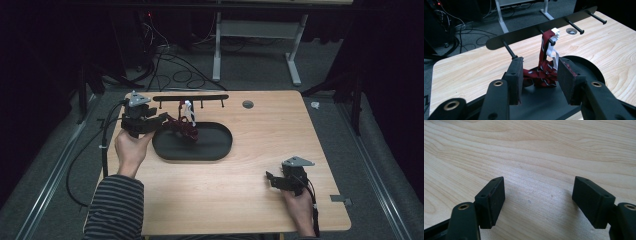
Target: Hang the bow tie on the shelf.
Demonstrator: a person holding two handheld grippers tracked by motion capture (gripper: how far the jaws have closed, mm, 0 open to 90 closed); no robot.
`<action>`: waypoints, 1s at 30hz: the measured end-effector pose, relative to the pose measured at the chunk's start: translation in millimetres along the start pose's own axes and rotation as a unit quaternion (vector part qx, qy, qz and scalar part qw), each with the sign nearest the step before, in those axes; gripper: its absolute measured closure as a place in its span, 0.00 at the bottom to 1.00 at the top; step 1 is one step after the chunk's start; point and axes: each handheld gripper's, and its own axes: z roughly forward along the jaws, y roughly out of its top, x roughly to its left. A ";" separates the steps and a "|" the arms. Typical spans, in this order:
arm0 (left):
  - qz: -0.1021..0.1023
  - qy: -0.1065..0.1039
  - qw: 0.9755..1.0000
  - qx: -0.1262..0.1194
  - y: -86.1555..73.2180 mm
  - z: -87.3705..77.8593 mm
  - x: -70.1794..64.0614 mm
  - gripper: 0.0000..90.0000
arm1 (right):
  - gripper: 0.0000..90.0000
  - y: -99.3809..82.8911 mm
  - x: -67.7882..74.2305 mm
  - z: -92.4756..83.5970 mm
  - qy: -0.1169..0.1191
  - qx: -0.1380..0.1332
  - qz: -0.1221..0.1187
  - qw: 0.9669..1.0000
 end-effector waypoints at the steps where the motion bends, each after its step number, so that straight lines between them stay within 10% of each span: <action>1: -0.002 -0.001 1.000 0.000 -1.2 -0.8 0.8 0.63 | 0.31 0.0 0.0 0.0 0.000 0.000 0.000 1.000; 30: -0.006 -0.001 1.000 -0.020 -18.7 -23.6 2.3 0.62 | 0.31 0.0 0.0 -0.1 0.000 0.000 0.000 1.000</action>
